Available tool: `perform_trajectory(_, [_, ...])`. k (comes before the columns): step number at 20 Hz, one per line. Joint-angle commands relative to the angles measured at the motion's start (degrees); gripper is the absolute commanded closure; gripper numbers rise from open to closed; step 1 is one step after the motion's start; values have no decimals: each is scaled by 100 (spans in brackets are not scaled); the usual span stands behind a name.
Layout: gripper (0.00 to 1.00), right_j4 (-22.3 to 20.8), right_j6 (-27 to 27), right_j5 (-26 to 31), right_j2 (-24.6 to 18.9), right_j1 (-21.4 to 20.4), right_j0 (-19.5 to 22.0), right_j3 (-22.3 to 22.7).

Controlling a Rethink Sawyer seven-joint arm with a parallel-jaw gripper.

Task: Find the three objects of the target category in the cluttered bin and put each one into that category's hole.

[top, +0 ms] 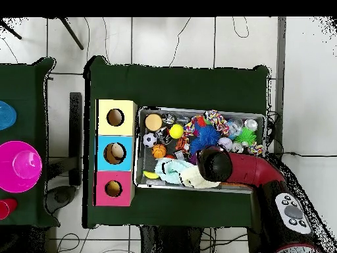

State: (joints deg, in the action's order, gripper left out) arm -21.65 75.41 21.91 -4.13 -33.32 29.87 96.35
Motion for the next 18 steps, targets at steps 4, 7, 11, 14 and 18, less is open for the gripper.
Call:
perform_trajectory(4, [0, -766, -535, -352, -1108, -152, 321, -204])
perform_trajectory(7, [0, -674, -486, -408, -1611, -272, 556, -17])
perform_trajectory(11, [0, -645, -269, -476, -1938, -300, 694, 163])
perform_trajectory(14, [0, -667, -182, -469, -2033, -296, 740, 209])
perform_trajectory(18, [0, -689, -93, -585, -2260, -231, 909, 396])
